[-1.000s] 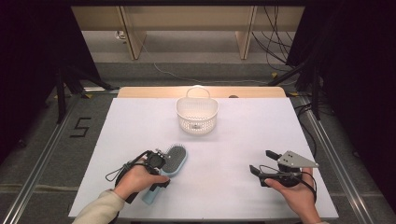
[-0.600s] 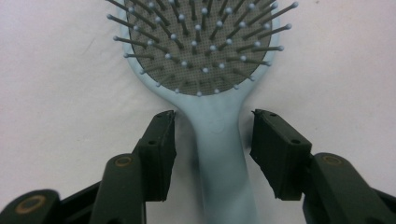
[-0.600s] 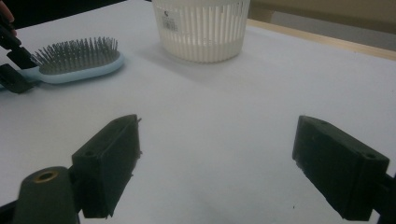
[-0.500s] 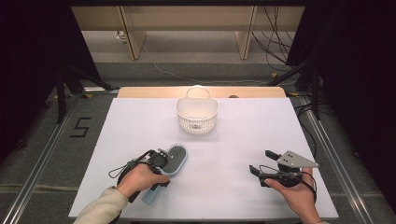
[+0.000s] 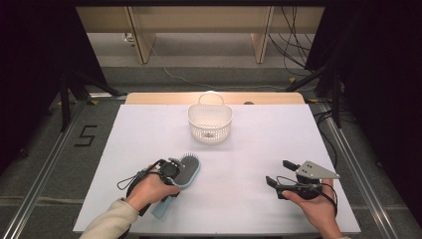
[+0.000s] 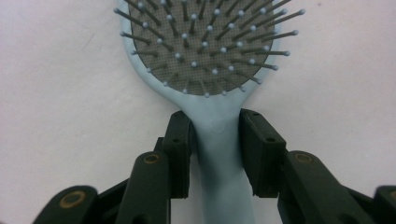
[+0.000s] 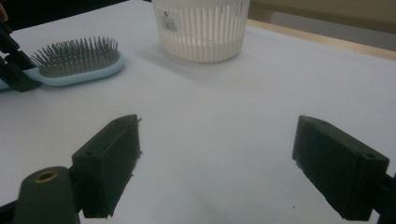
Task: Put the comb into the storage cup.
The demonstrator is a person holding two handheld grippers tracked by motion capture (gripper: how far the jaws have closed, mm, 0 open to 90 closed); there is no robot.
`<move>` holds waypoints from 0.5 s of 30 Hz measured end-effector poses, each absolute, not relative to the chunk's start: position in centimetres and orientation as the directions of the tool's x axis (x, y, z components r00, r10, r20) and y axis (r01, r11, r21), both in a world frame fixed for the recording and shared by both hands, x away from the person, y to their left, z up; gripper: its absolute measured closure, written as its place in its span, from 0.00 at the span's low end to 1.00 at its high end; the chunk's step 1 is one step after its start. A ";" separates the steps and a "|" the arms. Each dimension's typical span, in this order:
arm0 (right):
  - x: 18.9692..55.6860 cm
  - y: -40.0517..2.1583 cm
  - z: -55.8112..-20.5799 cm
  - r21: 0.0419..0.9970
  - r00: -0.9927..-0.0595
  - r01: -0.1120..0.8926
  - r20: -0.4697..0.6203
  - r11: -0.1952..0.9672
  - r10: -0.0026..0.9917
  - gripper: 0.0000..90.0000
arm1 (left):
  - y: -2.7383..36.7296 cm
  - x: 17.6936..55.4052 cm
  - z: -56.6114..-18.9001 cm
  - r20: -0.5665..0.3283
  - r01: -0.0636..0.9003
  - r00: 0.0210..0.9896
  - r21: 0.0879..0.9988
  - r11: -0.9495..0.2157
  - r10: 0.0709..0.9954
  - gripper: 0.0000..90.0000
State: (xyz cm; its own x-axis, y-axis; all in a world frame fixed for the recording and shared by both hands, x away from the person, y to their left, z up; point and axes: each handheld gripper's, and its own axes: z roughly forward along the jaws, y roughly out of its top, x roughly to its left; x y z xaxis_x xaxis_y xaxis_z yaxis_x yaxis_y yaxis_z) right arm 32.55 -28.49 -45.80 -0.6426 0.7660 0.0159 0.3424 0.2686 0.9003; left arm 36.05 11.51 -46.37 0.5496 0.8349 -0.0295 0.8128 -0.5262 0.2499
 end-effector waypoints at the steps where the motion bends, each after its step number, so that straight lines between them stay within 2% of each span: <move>1: 32.5 -28.5 -45.8 0.901 -0.643 0.342 0.015 0.268 0.766 0.18 | 11.5 36.0 -46.4 -0.030 0.814 0.548 0.250 -0.525 0.836 0.73; 15: 32.5 -28.5 -45.8 0.901 -0.643 0.342 0.017 0.268 0.765 0.18 | 11.6 36.0 -46.4 -0.035 0.803 0.563 0.260 -0.536 0.826 0.77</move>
